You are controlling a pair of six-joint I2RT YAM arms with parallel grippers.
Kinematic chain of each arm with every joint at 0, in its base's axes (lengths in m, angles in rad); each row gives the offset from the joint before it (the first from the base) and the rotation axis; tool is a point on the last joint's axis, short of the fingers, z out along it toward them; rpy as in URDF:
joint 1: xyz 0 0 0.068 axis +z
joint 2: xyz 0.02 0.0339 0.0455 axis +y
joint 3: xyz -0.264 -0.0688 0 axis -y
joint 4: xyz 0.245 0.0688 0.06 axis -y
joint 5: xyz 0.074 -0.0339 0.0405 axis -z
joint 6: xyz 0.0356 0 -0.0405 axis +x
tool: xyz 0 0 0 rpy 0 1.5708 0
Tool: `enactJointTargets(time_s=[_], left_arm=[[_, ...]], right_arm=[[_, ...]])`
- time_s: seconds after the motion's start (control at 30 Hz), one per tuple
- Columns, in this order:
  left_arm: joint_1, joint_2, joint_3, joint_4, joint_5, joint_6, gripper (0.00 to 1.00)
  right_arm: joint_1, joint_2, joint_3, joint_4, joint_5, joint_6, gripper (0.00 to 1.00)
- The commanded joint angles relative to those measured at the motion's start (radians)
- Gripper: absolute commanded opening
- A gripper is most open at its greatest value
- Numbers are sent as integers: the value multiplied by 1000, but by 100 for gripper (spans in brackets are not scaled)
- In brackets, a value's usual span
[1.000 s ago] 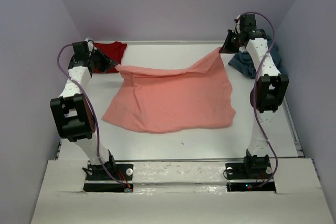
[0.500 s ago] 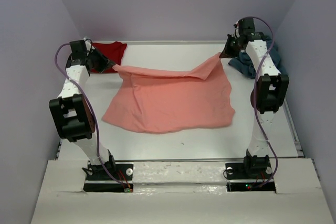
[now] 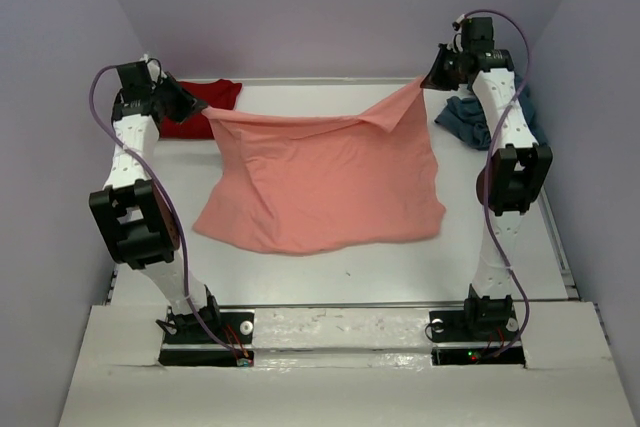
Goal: Fold and stack the t-shirts
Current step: Flatten the tshirt out
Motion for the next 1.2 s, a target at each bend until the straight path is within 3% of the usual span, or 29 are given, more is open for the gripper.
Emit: enactJointTargets(time_s=[0.0, 0.13, 0.3, 0.6, 0.83, 1.0, 1.17], left_arm=[[13, -23, 90, 10, 27, 16, 0], [13, -77, 102, 12, 35, 11, 0], [18, -236, -6, 21, 23, 19, 0], [10, -626, -335, -68, -54, 43, 0], [-28, -940, -582, -123, -100, -13, 0], [-42, -1075, -502, -139, -128, -74, 0], [-42, -1094, -288, -120, -148, -119, 0]], right_arm=[[-4, -71, 32, 44, -35, 20, 0], [-4, -170, -55, 67, -78, 22, 0], [-4, -376, -235, 152, -115, 33, 0], [-4, -851, -615, 219, -187, 137, 0], [-4, -1161, -744, 176, -253, 195, 0], [-4, -1289, -665, 149, -236, 157, 0], [-4, -1238, -458, 109, -276, 149, 0]])
